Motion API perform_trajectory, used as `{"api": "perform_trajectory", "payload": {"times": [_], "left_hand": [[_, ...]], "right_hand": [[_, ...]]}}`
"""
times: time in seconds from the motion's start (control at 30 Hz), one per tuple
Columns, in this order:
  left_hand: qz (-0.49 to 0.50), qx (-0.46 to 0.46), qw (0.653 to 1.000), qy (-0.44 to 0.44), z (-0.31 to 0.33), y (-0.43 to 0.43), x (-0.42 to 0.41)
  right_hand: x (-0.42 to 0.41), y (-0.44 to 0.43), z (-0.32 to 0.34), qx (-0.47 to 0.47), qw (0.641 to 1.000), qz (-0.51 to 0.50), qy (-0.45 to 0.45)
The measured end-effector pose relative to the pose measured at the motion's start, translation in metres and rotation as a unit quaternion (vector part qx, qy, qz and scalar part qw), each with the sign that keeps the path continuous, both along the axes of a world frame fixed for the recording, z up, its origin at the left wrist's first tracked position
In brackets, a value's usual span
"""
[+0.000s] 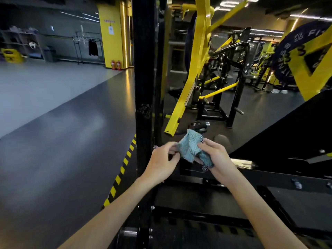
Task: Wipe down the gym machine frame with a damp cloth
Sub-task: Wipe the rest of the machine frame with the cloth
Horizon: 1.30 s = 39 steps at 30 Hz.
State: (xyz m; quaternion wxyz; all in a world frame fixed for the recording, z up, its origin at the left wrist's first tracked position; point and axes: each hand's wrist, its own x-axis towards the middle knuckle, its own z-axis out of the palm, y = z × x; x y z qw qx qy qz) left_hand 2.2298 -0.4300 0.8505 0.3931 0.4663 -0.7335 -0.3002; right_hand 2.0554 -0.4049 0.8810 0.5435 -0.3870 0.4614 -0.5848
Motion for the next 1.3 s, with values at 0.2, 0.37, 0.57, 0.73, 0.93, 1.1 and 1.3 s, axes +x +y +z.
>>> {"api": "perform_trajectory", "payload": {"times": [0.2,0.37,0.57,0.73,0.93,1.1,1.3], "left_hand": [[0.065,-0.029,0.970,-0.231,-0.067,-0.004,-0.004],[0.069,-0.074,0.905,-0.414,-0.095,-0.017,0.001],[0.087,-0.126,0.910,-0.385,-0.105,-0.028,0.003],[0.101,-0.116,0.918,-0.365,-0.107,-0.024,0.001],[0.115,-0.114,0.911,-0.380,-0.105,-0.022,0.000],[0.121,-0.120,0.899,-0.403,-0.108,-0.024,0.000],[0.141,-0.110,0.912,-0.369,-0.109,-0.021,-0.009]], "right_hand": [[-0.011,-0.036,-0.040,-0.064,0.913,-0.079,0.395],[0.023,-0.059,-0.062,-0.195,0.776,-0.040,0.599],[0.056,-0.074,-0.090,-0.215,0.674,-0.048,0.705],[0.044,-0.077,-0.109,-0.212,0.702,0.001,0.680],[0.041,-0.076,-0.109,-0.226,0.691,0.002,0.687],[0.014,-0.067,-0.116,-0.219,0.667,-0.049,0.711],[-0.011,-0.057,-0.122,-0.180,0.661,-0.102,0.721]]}}
